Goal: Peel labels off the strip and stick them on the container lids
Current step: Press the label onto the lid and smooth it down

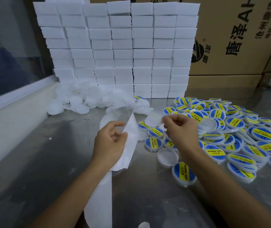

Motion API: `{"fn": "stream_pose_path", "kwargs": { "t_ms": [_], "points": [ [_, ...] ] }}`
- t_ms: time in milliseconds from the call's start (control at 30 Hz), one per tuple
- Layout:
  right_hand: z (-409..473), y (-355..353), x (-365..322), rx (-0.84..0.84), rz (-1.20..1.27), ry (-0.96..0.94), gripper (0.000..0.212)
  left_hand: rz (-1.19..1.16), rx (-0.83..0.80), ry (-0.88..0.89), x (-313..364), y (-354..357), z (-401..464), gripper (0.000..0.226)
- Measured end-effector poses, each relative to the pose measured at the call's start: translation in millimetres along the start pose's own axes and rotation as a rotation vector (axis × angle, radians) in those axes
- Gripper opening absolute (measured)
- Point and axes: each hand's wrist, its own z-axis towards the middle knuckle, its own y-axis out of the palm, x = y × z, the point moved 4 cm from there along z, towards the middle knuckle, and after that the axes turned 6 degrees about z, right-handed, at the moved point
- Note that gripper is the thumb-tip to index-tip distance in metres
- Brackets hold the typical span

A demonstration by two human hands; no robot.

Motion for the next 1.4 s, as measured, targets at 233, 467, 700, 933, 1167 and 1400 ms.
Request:
{"fn": "stream_pose_path", "kwargs": {
  "t_ms": [233, 467, 700, 933, 1167, 1400],
  "points": [
    [-1.0, -1.0, -6.8, 0.026, 0.22, 0.067, 0.006, 0.214, 0.26, 0.102, -3.7, -6.8, 30.2, 0.016],
    [-5.4, 4.5, -16.3, -0.04, 0.135, -0.076, 0.014, 0.483, 0.267, -0.005, -14.4, -15.4, 116.9, 0.014],
    [-0.7, 2.8, -12.8, -0.043, 0.07, -0.199, 0.024, 0.671, -0.227, -0.168, -44.9, 17.8, 176.6, 0.054],
    [3.3, 0.6, -9.3, -0.019, 0.069, -0.221, 0.013, 0.77, -0.226, -0.239, -49.7, 25.6, 199.3, 0.048],
    [1.9, 2.5, -7.9, -0.061, 0.074, -0.199, 0.008, 0.809, -0.032, -0.113, -33.3, 15.1, 186.2, 0.041],
    [-1.7, 2.4, -11.4, -0.056, 0.041, -0.175, 0.009, 0.765, 0.083, 0.221, 18.3, 3.2, 135.4, 0.043]
  ]
}}
